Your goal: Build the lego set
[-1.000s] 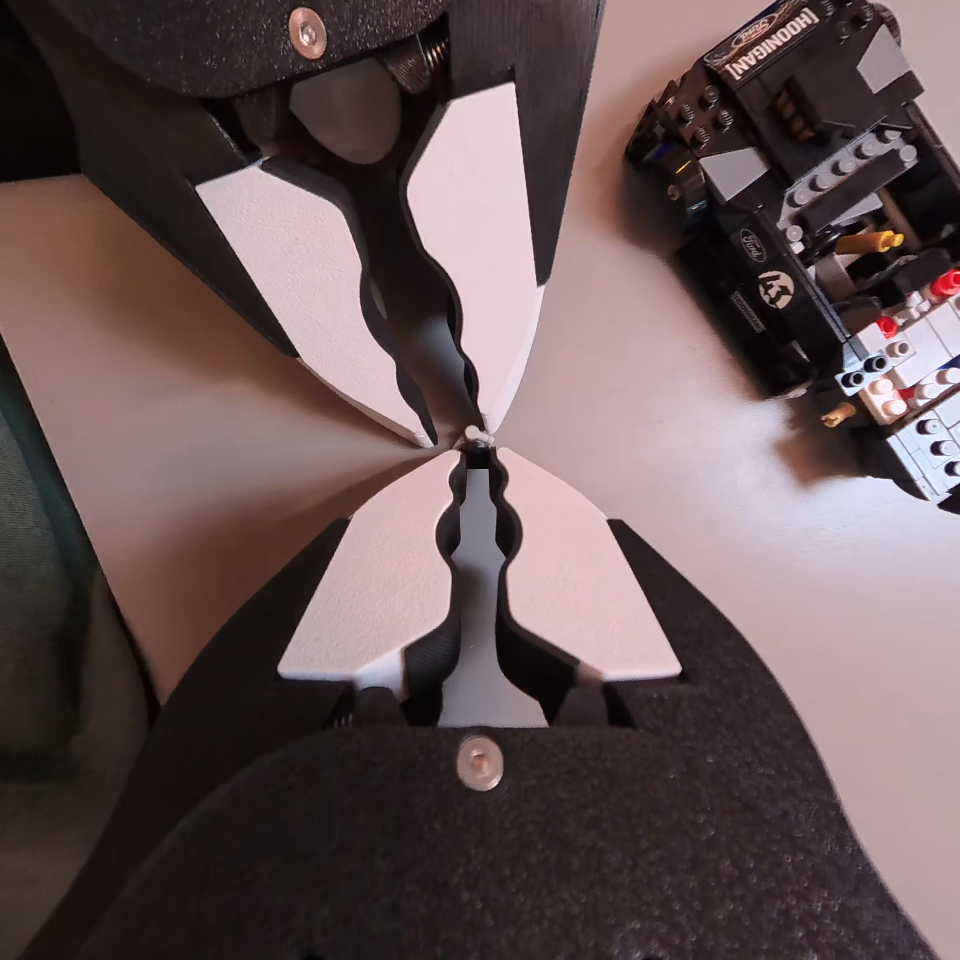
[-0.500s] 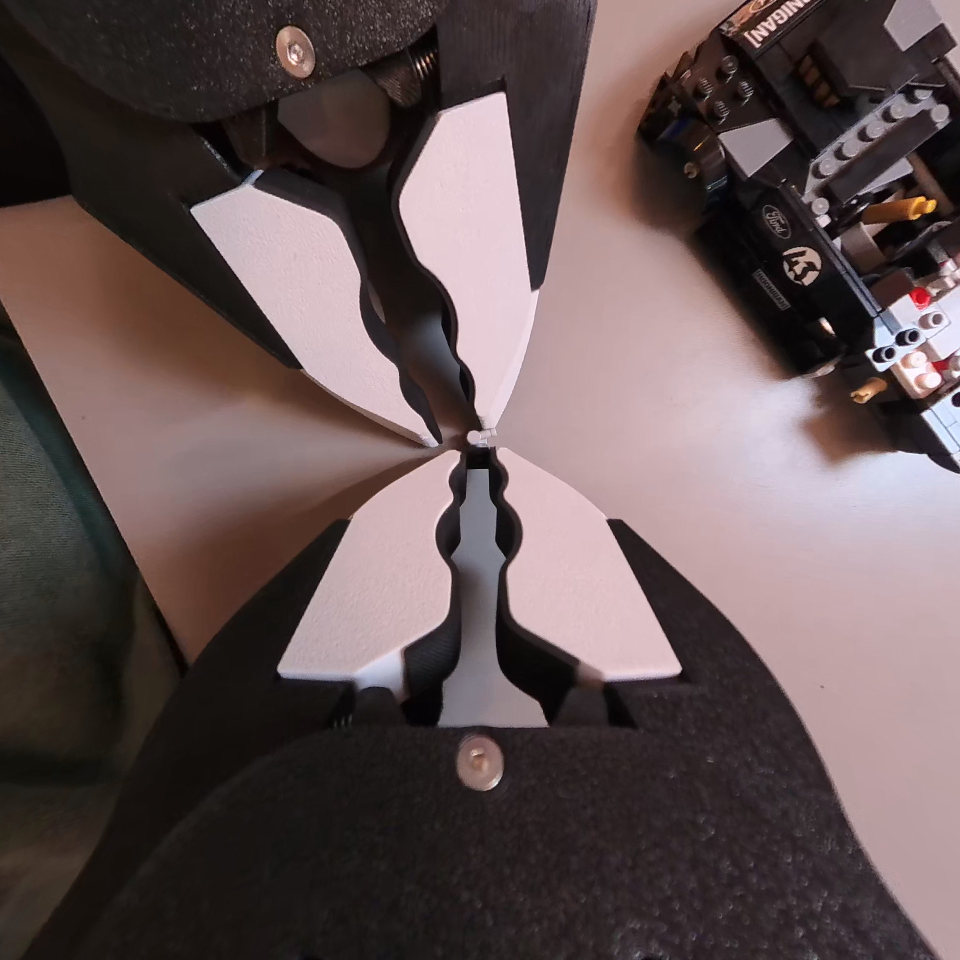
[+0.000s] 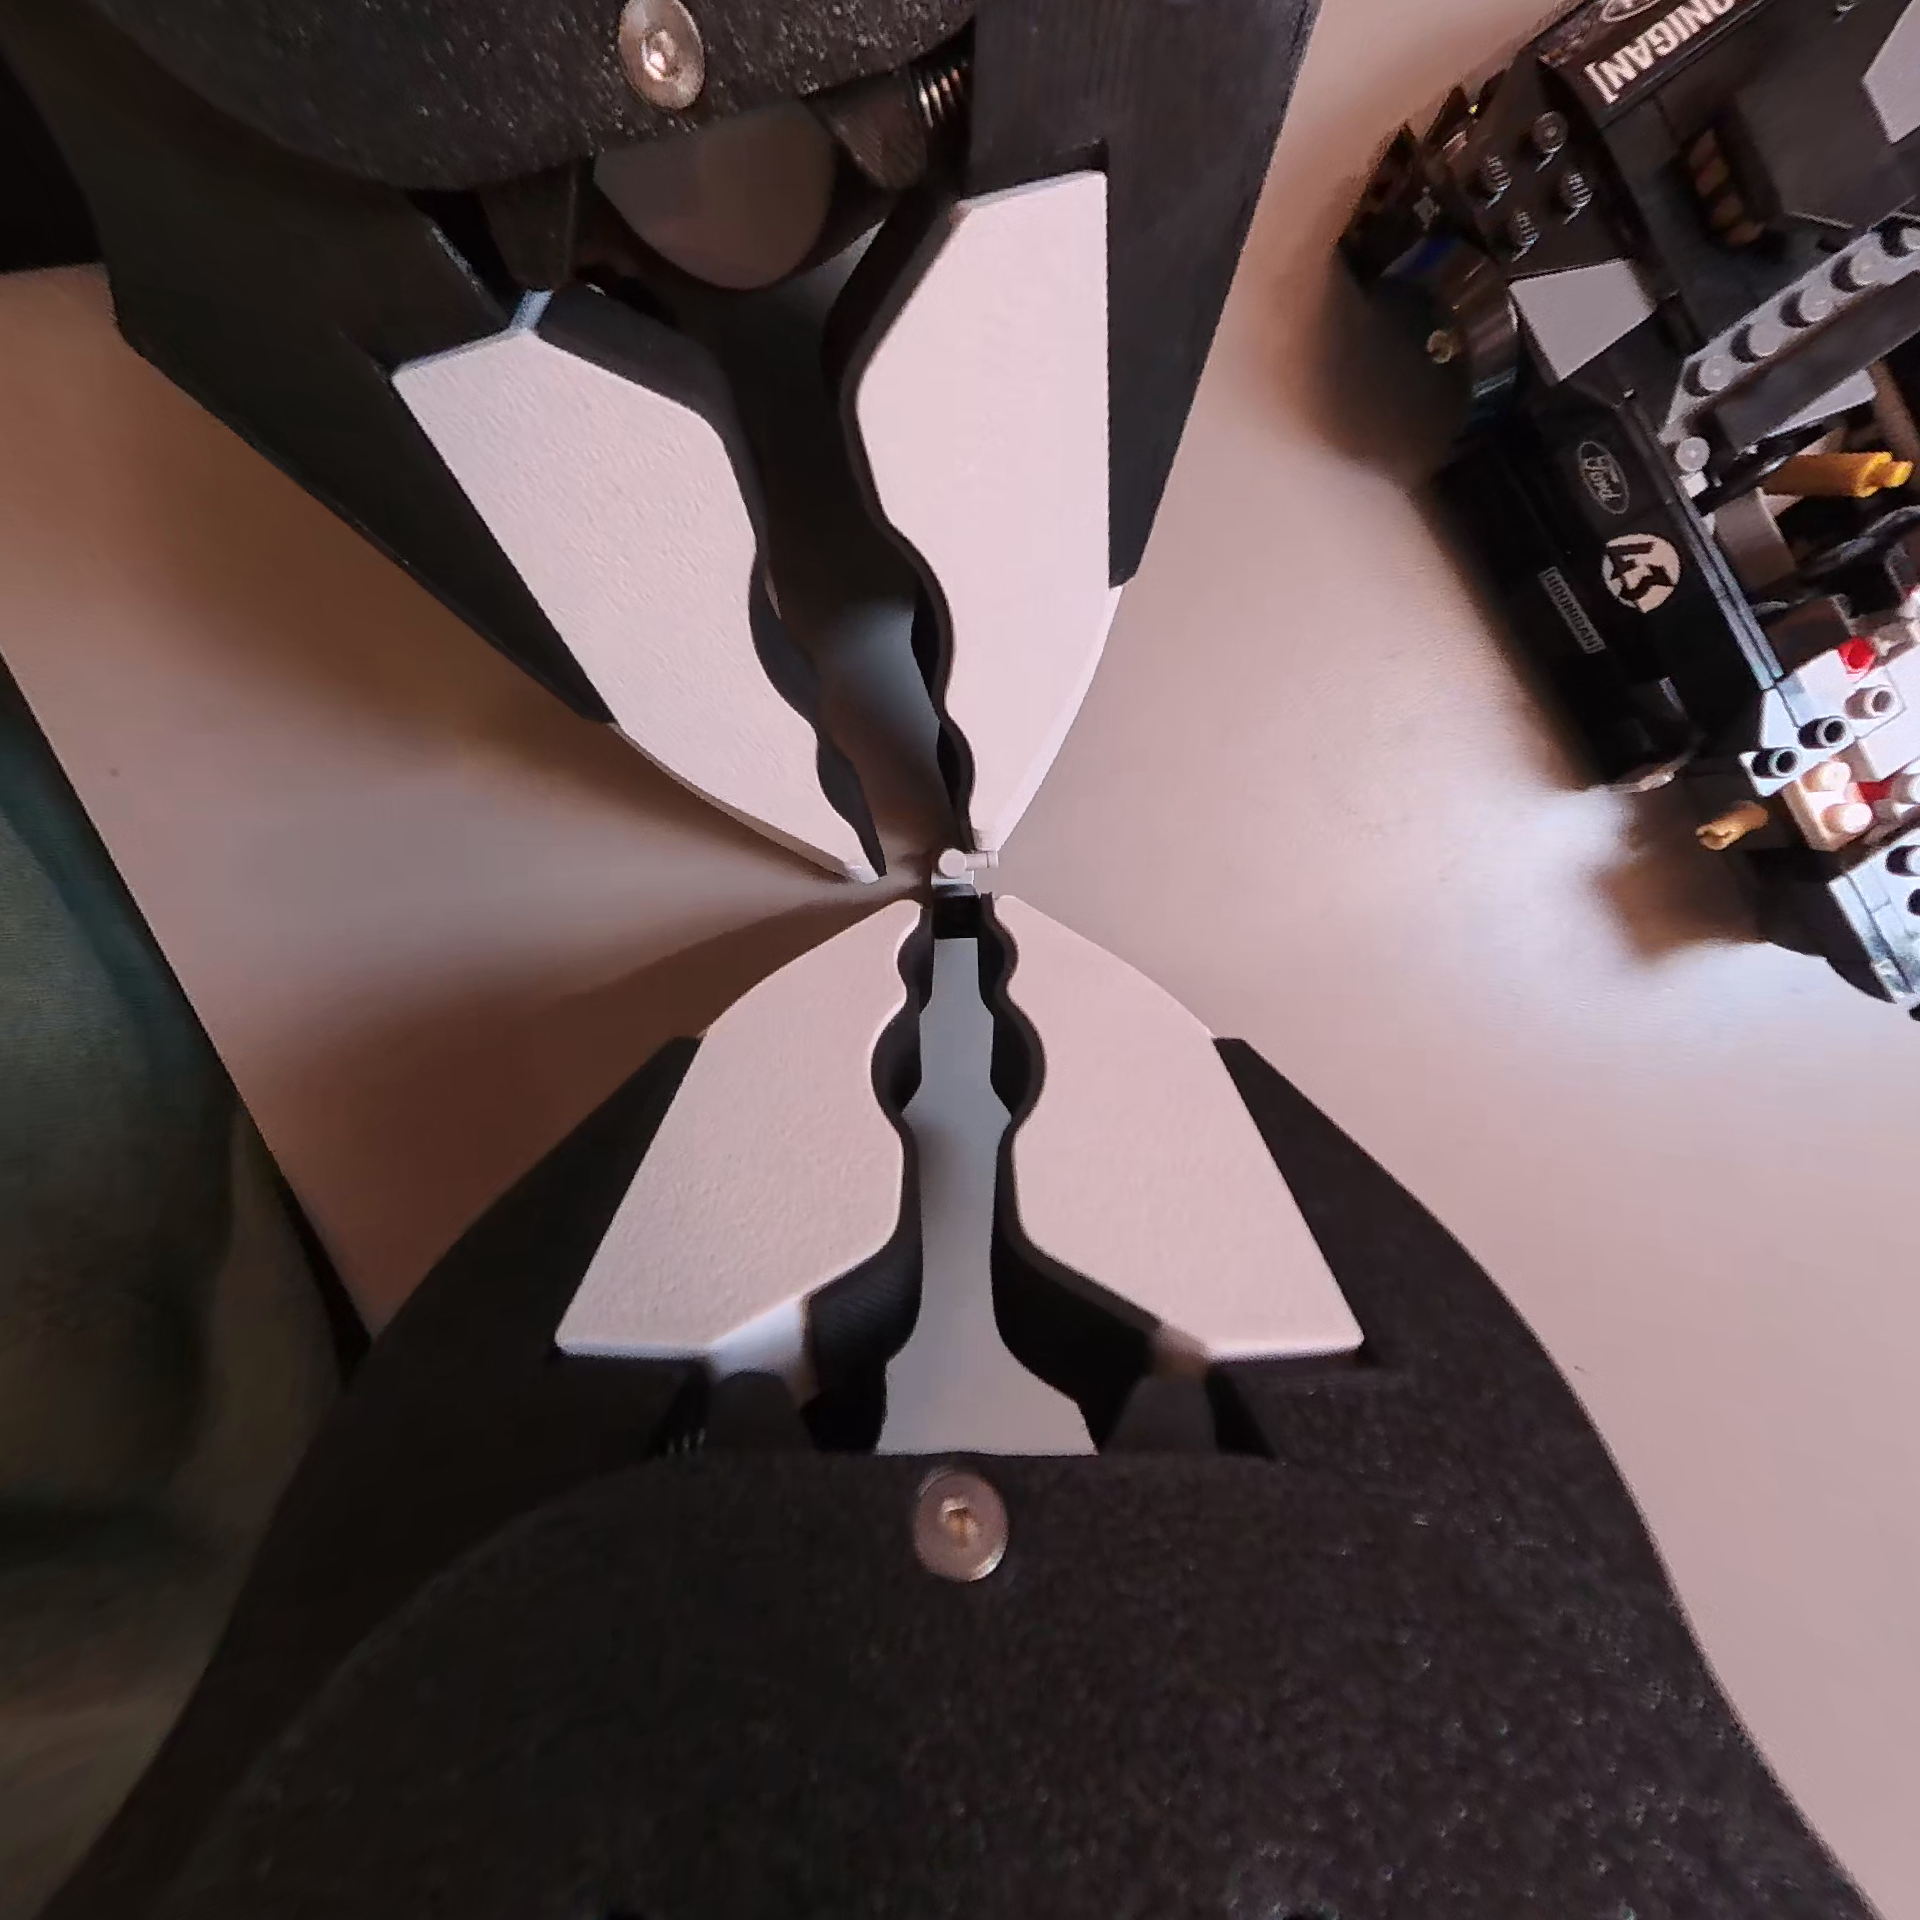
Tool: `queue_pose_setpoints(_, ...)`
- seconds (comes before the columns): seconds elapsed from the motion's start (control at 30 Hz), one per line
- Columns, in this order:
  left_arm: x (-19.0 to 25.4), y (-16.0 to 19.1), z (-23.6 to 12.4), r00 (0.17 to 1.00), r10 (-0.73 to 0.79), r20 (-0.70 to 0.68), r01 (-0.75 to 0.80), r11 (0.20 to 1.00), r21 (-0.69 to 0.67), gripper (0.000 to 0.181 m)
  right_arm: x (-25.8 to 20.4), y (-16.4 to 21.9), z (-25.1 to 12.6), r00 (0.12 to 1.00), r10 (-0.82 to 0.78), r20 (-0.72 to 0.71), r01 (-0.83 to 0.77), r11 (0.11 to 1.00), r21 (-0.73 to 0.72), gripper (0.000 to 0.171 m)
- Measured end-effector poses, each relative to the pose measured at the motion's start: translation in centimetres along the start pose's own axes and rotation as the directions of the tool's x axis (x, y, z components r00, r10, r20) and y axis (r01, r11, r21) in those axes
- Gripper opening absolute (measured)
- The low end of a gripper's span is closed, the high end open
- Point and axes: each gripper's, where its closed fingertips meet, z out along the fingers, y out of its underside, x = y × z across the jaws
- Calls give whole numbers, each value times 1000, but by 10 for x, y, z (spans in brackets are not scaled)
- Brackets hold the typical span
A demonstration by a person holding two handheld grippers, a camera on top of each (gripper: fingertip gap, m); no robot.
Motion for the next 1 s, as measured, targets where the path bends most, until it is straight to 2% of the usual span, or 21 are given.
queue_pose_setpoints(0.43, 2, 9, -10, 1000, -2, -20, 2, 1000, 5, 20, -3, -6, 4, 1000, -10, -14, 10, 1000, -28, 8)
queue_pose_setpoints(0.67, 4, 18, -27, 1000, 29, -10, -28, 999, 27, 23, -3, -10, 6, 998, -56, -21, 54, 993, -103, 8)
queue_pose_setpoints(1.0, 8, 7, -77, 984, 139, 107, -165, 944, 285, 16, -4, -16, 10, 987, -158, -18, 145, 945, -294, 8)
